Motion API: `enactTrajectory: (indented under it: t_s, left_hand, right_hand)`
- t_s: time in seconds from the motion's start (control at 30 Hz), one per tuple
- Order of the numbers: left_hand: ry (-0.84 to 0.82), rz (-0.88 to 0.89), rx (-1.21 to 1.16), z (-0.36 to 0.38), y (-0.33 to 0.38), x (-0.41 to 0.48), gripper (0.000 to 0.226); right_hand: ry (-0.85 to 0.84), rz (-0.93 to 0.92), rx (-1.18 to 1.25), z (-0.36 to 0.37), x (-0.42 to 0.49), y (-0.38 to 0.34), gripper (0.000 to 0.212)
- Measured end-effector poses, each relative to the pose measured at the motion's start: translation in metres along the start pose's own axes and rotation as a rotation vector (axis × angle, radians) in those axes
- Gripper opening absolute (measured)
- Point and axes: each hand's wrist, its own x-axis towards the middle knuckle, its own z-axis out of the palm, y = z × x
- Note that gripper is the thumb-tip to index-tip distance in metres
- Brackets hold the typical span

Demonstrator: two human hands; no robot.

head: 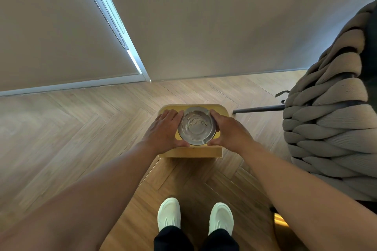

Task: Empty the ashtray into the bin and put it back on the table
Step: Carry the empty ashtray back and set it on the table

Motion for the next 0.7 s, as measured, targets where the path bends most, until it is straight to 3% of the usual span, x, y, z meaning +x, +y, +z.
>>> enactTrajectory:
  t_s: [0.7]
  left_hand:
    - [0.003,-0.027,0.047,-0.163,0.113,-0.127,0.105]
  right_hand:
    - [0.008,-0.032,-0.012,-0.119,-0.166,-0.110,0.100]
